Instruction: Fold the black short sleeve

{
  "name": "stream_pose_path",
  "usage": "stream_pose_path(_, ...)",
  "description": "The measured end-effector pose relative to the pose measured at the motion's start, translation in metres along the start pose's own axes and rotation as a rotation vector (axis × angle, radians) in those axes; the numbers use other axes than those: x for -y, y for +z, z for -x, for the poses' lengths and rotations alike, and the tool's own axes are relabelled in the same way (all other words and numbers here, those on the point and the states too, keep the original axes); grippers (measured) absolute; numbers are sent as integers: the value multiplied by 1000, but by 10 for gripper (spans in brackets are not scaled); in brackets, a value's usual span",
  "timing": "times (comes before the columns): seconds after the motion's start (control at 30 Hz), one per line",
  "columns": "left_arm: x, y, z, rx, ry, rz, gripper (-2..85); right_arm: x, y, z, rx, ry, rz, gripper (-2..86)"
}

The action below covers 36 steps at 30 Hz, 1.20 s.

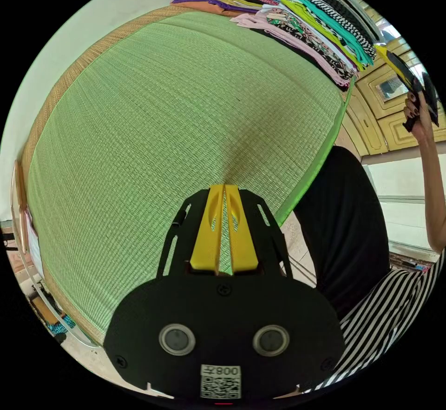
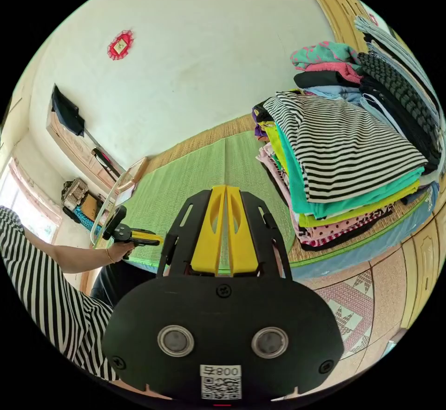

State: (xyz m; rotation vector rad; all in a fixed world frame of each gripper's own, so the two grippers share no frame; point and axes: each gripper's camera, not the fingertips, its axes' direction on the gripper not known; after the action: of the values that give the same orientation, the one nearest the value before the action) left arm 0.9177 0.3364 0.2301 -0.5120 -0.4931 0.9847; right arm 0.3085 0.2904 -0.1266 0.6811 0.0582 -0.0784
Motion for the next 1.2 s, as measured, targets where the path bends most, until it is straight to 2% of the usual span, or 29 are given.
stream_pose_path(0.2,-33,18,29,-77,-48,-110,3,45,58,43,32,-69,42,9)
stream_pose_path(0.4,-56,38,63,-146,-81,-132,3,116,124,71,0,-125,69,47)
stream_pose_path(0.47,-61,45,76,-184,-88,-127,3,158,152,77,-66,-157,76,68)
stream_pose_path(0.7,-81,75,126,-304,-80,-133,2,290,228,56,-282,-125,72,106)
stream_pose_path(0.87,-87,98,151,-342,-64,-149,1,366,298,29,-408,-84,148,117)
stream_pose_path(1.03,-94,124,171,-375,-37,-162,1,402,331,2,-454,3,183,111)
stream_pose_path(1.2,-111,153,198,-413,-32,-182,1,417,341,-17,-412,69,197,77)
